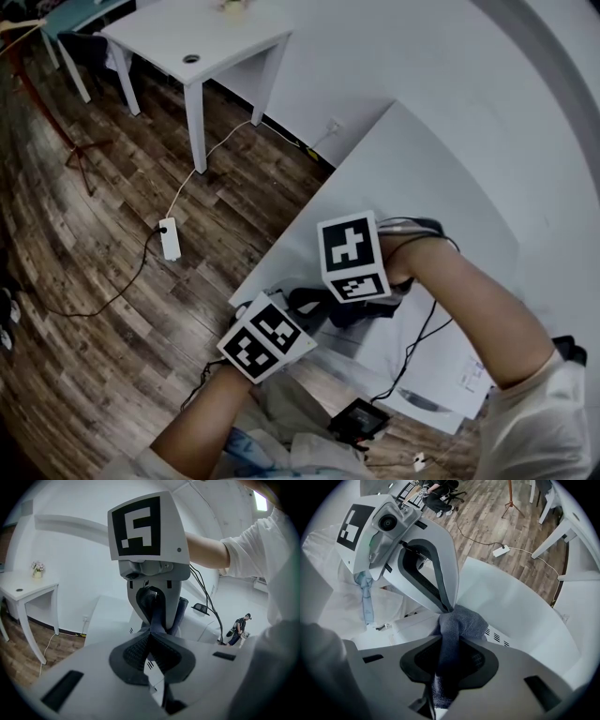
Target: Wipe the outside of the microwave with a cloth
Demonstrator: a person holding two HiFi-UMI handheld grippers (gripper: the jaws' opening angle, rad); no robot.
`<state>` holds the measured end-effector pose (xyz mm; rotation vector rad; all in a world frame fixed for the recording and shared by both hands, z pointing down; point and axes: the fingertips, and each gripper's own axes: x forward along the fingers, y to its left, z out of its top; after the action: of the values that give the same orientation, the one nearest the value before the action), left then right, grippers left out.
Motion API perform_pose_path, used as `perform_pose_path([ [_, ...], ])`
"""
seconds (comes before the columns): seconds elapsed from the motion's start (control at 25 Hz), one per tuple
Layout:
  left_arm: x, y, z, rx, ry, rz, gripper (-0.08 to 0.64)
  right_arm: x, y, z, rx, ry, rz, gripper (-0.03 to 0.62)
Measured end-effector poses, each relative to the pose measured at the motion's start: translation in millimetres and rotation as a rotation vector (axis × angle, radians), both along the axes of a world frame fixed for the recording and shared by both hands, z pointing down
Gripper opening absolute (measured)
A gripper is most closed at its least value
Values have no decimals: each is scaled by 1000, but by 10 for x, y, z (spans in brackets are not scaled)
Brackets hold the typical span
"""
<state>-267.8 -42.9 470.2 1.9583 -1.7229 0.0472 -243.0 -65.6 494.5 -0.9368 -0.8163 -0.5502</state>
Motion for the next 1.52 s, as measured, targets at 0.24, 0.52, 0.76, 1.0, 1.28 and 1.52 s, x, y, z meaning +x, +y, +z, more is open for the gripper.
perform_pose_path([
  [0.24,-37,-24,18,-5,2,-3,2,-97,-196,36,44,-27,24,98],
  [0.52,-71,-86,9,-8,0,1,2,-202,-350,55,62,-54,31,98],
  [0.76,-98,-141,-20,-16,0,1,2,-306,-507,45,79,-85,58,98],
  [1.0,-100,-203,-13,-22,-1,-3,2,-392,-662,54,104,-119,54,98],
  [1.28,-106,-271,17,-33,-1,-2,2,-478,-778,78,113,-157,55,98],
  [1.52,-90,-298,15,-42,-4,9,2,-681,-1044,85,200,-269,13,98],
])
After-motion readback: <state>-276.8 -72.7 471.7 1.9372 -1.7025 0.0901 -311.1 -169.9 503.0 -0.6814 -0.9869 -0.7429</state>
